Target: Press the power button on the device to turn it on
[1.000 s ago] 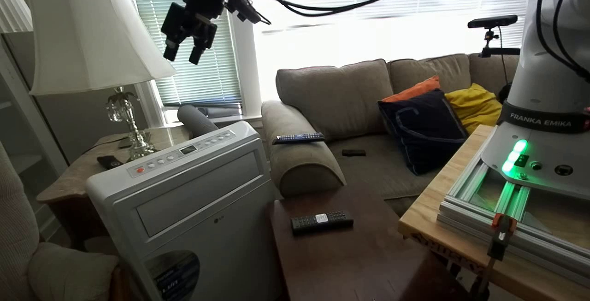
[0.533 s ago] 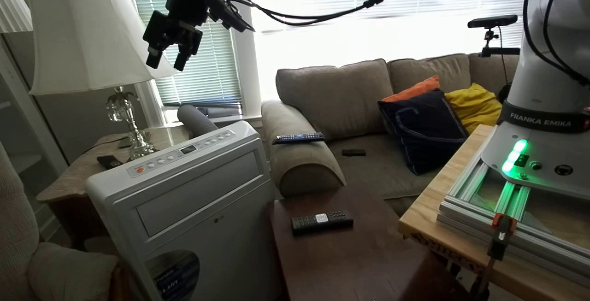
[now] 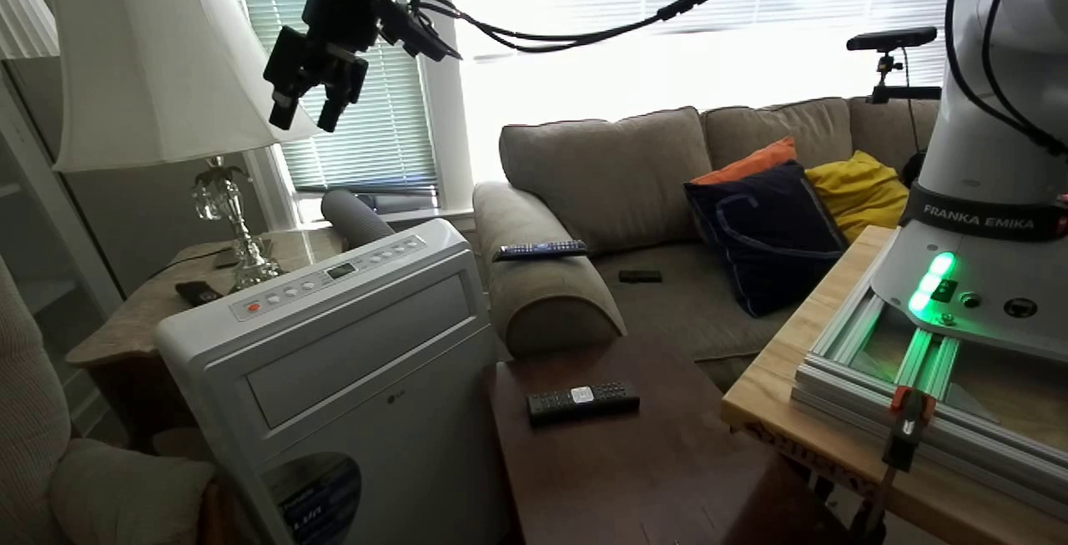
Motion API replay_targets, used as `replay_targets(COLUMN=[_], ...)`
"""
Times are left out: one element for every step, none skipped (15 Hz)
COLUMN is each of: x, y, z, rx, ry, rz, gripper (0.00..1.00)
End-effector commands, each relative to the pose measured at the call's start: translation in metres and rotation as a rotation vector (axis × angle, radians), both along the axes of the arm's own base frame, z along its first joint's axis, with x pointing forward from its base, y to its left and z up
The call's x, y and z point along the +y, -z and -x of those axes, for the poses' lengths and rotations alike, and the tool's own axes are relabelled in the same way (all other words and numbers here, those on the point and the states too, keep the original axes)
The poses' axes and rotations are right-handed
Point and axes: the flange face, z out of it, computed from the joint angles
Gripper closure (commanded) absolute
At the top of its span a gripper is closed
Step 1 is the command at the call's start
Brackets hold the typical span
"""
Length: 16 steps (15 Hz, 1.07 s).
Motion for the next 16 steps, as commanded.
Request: replay_targets(x=[0.011, 0.014, 0.020, 0.025, 0.031, 0.038, 0.046, 0.053, 0.061, 0.070, 0.079, 0.088, 0.096, 0.103, 0.108, 0.112], y=[0.018, 0.021, 0.029, 0.035, 0.039, 0.044, 0.050, 0.051, 0.055, 0.063, 0.067, 0.072, 0.075, 0.081, 0.085, 0.091], z=[-0.018, -0.021, -0.026, -0.033, -0.038, -0.044, -0.048, -0.051, -0.052, -0.053, -0.052, -0.052, -0.051, -0.051, -0.051, -0.051], rx=[0.009, 0.007, 0.003, -0.014, -0.025, -0.040, -0.052, -0.062, -0.068, -0.070, -0.071, -0.073, -0.076, -0.079, -0.082, -0.085], ry=[-0.041, -0.056, -0.070, -0.082, -0.089, -0.096, -0.104, -0.114, -0.123, -0.133, -0.142, -0.153, -0.162, -0.170, -0.178, -0.185], rz=[0.046, 0.058, 0.064, 0.074, 0.075, 0.079, 0.079, 0.085, 0.087, 0.088, 0.088, 0.093, 0.097, 0.106, 0.116, 0.131], gripper=[0.00, 0.00, 0.00, 0.00, 0.00, 0.00, 0.00, 0.00, 0.00, 0.00, 0.00, 0.04, 0.26, 0.29, 0.31, 0.39])
